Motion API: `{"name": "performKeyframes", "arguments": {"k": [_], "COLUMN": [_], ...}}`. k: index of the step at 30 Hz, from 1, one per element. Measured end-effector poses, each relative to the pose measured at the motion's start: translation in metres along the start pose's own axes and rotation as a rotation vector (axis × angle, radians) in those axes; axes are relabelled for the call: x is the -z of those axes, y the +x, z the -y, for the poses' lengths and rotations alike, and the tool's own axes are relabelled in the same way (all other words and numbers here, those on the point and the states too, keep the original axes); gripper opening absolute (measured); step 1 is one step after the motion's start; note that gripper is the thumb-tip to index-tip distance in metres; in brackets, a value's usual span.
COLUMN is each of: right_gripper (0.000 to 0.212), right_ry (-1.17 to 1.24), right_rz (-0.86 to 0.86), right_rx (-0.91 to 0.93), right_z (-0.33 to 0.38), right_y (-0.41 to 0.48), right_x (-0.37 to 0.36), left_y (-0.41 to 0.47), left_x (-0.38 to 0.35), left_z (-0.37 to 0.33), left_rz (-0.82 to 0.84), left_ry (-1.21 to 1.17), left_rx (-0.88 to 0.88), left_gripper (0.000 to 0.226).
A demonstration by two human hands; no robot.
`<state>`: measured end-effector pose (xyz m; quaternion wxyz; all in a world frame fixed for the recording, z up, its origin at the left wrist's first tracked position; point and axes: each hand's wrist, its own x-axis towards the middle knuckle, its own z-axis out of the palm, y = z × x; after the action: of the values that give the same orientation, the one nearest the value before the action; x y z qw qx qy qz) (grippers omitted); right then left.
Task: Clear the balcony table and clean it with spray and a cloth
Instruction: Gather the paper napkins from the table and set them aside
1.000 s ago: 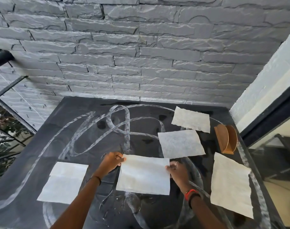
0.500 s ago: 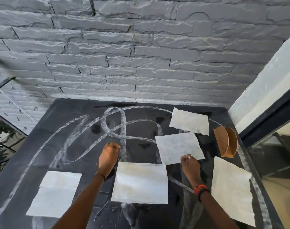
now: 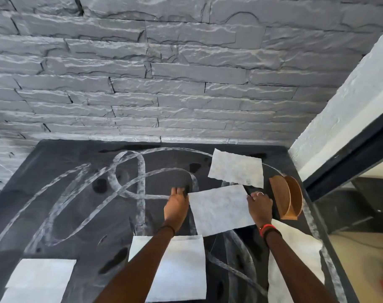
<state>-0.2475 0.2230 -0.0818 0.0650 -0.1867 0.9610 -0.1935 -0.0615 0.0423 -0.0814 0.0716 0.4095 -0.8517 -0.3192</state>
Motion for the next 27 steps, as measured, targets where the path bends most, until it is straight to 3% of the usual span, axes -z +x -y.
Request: {"name": "performKeyframes", "arguments": {"k": [6,13,19,22,27], "right_gripper": [0.037,0.02,0.016,0.02,0.019], "right_ry": [-0.124,-0.153,0.201,0.394,0.519], "right_rz": [0.067,0.062,0.023,0.042,-0.036], "right_rx": [0.018,0.037,-0.076,-0.092,-0.029], "right_z": [0.001,0.013,0.023,0.032,0.053], "right_y": [0.024,0.02,0.0,-0.014,-0.045], "right_x": [-0.009,-0.019,-0.008,0.006,0.028], "left_y": [0.018,0.021,0.02,0.015,-0.001], "left_x": [-0.009,-0.019,0.006,0.02,0.049], "left_z": [-0.005,-0.008,-0.019,-0.017,-0.01], "left_rz": [0.027,-0.04,0.01,-0.04,-0.062], "left_ry": [0.075,0.214,-0.202,-0.344,-0.575], "left_rx": [0.027,-0.06,0.084,0.045,-0.034], "left_gripper": [0.029,0.027,0.011,0.002,0.023]}}
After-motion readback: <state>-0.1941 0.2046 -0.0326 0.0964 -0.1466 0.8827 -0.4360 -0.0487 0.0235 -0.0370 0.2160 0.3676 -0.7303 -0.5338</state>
